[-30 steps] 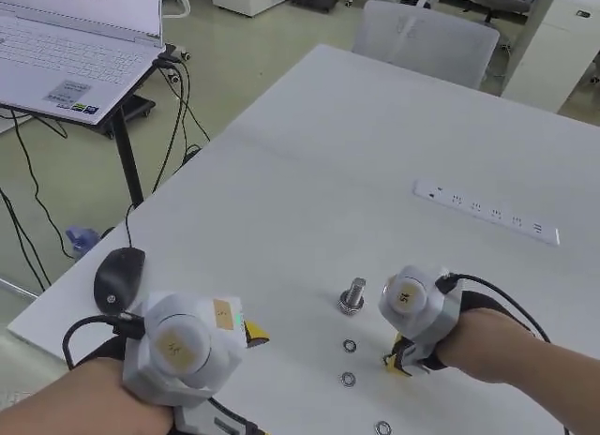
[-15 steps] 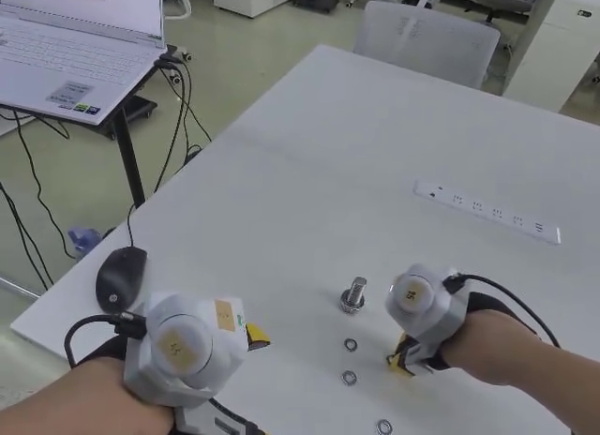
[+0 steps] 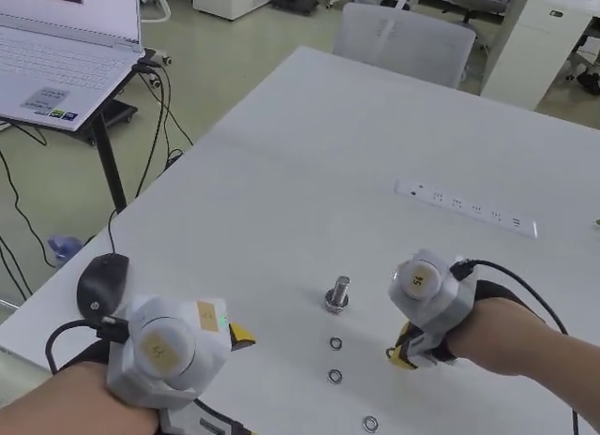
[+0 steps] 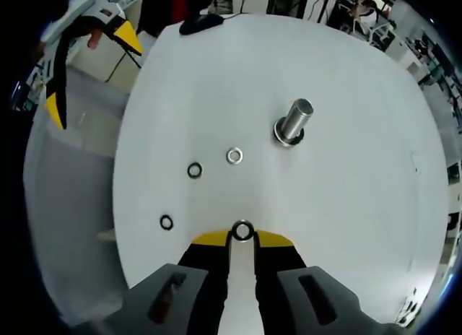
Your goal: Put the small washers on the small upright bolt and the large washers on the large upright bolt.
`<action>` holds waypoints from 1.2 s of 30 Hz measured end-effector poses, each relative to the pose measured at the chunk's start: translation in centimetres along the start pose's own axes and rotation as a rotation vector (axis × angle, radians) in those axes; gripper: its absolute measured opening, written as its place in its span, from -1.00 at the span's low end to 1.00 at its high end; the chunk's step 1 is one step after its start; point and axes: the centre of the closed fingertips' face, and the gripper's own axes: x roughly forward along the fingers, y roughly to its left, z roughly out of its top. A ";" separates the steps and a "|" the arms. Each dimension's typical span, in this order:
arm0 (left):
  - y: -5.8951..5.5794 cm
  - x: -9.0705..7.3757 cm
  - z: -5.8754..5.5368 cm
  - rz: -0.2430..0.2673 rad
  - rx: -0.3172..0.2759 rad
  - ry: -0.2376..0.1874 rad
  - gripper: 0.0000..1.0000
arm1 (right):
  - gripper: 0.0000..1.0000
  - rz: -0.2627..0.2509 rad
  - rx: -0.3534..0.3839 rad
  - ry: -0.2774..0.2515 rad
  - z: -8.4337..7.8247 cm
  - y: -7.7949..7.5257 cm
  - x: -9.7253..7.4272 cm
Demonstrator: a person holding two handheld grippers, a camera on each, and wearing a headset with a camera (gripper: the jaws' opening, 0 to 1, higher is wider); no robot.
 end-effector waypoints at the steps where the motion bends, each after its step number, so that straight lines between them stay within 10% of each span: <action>1: 0.0 0.0 0.1 0.000 -0.001 -0.003 0.49 | -0.74 -0.004 0.004 -0.004 0.1 -0.2 -0.4; 14: 0.3 0.6 0.8 -0.019 0.028 0.001 0.47 | -0.75 -0.079 0.083 -0.046 -1.4 -3.6 -5.3; 36: 0.4 1.1 0.8 -0.036 0.032 0.014 0.46 | -0.75 -0.128 0.164 -0.037 -6.0 -5.9 -6.9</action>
